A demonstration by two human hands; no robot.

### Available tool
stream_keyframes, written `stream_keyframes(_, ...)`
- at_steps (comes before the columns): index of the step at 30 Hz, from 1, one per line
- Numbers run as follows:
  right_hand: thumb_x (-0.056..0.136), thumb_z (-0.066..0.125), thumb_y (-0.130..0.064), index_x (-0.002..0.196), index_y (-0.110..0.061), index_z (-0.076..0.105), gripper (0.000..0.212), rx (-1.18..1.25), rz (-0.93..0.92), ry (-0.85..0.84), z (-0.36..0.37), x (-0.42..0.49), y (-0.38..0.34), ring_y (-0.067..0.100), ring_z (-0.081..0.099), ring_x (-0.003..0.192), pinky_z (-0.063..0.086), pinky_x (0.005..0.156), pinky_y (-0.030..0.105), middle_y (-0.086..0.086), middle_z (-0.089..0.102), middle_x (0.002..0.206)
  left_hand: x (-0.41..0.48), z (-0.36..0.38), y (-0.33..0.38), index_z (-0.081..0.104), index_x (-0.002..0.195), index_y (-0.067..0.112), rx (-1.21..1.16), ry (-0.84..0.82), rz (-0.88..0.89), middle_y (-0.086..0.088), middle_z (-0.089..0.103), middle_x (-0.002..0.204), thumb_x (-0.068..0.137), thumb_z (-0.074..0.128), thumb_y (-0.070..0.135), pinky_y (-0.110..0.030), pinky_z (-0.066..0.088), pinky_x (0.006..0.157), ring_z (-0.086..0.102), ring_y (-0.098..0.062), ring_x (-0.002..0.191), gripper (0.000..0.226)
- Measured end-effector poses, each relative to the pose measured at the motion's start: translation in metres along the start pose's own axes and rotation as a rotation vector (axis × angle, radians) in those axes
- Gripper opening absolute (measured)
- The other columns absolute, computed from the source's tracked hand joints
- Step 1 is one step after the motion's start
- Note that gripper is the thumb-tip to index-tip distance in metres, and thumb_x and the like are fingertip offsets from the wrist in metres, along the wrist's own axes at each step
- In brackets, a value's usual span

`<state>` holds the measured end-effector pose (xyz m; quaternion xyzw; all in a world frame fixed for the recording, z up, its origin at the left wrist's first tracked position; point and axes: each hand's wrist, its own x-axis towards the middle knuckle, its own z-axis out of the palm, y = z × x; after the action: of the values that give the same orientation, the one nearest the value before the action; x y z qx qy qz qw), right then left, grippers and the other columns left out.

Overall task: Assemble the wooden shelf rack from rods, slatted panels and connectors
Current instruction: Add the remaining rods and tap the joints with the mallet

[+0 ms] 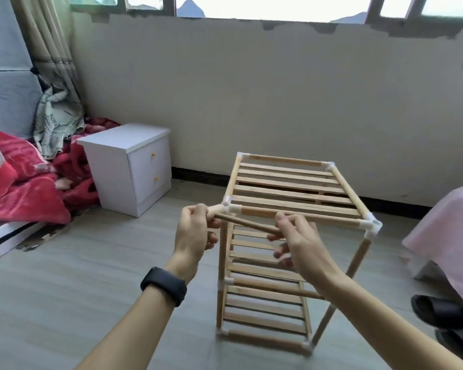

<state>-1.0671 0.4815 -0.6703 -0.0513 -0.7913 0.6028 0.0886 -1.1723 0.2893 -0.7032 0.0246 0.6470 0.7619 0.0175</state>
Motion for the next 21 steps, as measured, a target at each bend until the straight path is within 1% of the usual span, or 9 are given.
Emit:
stream_keyframes(1,0.103,0.046,-0.048,0.108,-0.012,0.062,0.040,-0.008,0.092,-0.129,-0.005,-0.004,0.006,0.010,0.058,0.056,0.048,0.051,0.022,0.003,0.066,0.082,0.000,0.001,0.000,0.053,0.113,0.018,-0.005,0.040,0.066,-0.001,0.072,0.076,0.102,0.038,0.035,-0.024,0.049,0.050,0.058,-0.011,0.053,0.025)
stream_keyframes(3,0.107,0.045,-0.041,0.107,-0.009,0.067,0.038,0.041,0.182,-0.285,-0.010,-0.010,0.016,0.007,0.043,0.046,0.036,0.041,0.018,-0.007,0.054,0.063,-0.001,0.008,0.000,0.053,0.112,0.021,0.020,0.048,0.159,0.000,0.073,0.083,0.099,0.034,0.036,-0.020,0.050,0.052,0.064,-0.010,0.059,0.027)
stream_keyframes(7,0.107,0.039,-0.047,0.102,-0.015,0.073,0.047,-0.054,0.148,-0.252,-0.017,-0.010,0.013,0.002,0.038,0.048,0.032,0.043,0.016,-0.012,0.046,0.059,0.000,0.025,0.000,0.055,0.110,0.027,0.059,-0.008,0.210,0.003,0.073,0.092,0.093,0.035,0.045,-0.017,0.049,0.057,0.069,-0.009,0.080,0.032)
stream_keyframes(11,0.104,0.045,-0.050,0.085,-0.015,0.063,0.044,-0.047,0.309,-0.413,-0.030,-0.011,0.007,0.005,0.036,0.047,0.031,0.044,0.018,-0.011,0.045,0.058,0.003,0.018,-0.020,0.066,0.109,0.042,0.251,-0.110,0.272,0.008,0.063,0.114,0.090,0.044,0.042,-0.023,0.044,0.076,0.060,-0.006,0.103,0.029)
stream_keyframes(12,0.102,0.045,-0.053,0.079,-0.017,0.058,0.044,-0.142,0.251,-0.359,-0.032,-0.014,0.008,0.005,0.037,0.047,0.033,0.045,0.019,-0.010,0.046,0.057,0.004,0.015,-0.024,0.065,0.109,0.048,0.280,-0.117,0.288,0.011,0.058,0.117,0.089,0.048,0.043,-0.021,0.044,0.078,0.057,-0.003,0.105,0.027)
stream_keyframes(14,0.099,0.043,-0.054,0.077,-0.021,0.057,0.042,-0.452,-0.015,-0.183,-0.035,-0.019,0.009,0.009,0.047,0.050,0.039,0.048,0.024,-0.007,0.054,0.060,0.008,0.012,-0.031,0.057,0.113,0.053,0.334,-0.080,0.312,0.014,0.052,0.118,0.086,0.054,0.049,-0.021,0.042,0.077,0.053,-0.002,0.107,0.028)
stream_keyframes(16,0.102,0.044,-0.049,0.080,-0.025,0.061,0.037,-0.542,-0.207,-0.079,-0.041,-0.014,0.006,0.010,0.053,0.053,0.043,0.049,0.026,-0.007,0.062,0.065,0.014,0.011,-0.040,0.048,0.124,0.046,0.405,-0.012,0.297,0.016,0.051,0.121,0.086,0.057,0.053,-0.023,0.042,0.078,0.051,-0.002,0.109,0.040)
stream_keyframes(18,0.105,0.043,-0.044,0.081,-0.025,0.060,0.035,-0.606,-0.220,-0.062,-0.044,-0.005,-0.004,0.011,0.053,0.051,0.042,0.048,0.026,-0.003,0.063,0.063,0.020,0.010,-0.051,0.048,0.137,0.034,0.487,-0.026,0.242,0.015,0.053,0.127,0.094,0.057,0.052,-0.026,0.041,0.086,0.049,-0.003,0.113,0.047)
stream_keyframes(21,0.107,0.039,-0.042,0.084,-0.025,0.059,0.035,-0.815,-0.210,-0.089,-0.043,0.012,-0.020,0.009,0.050,0.052,0.043,0.048,0.023,-0.004,0.060,0.064,0.024,0.007,-0.070,0.053,0.137,0.030,0.544,-0.140,0.188,0.018,0.058,0.121,0.101,0.053,0.045,-0.024,0.041,0.089,0.050,-0.004,0.114,0.040)
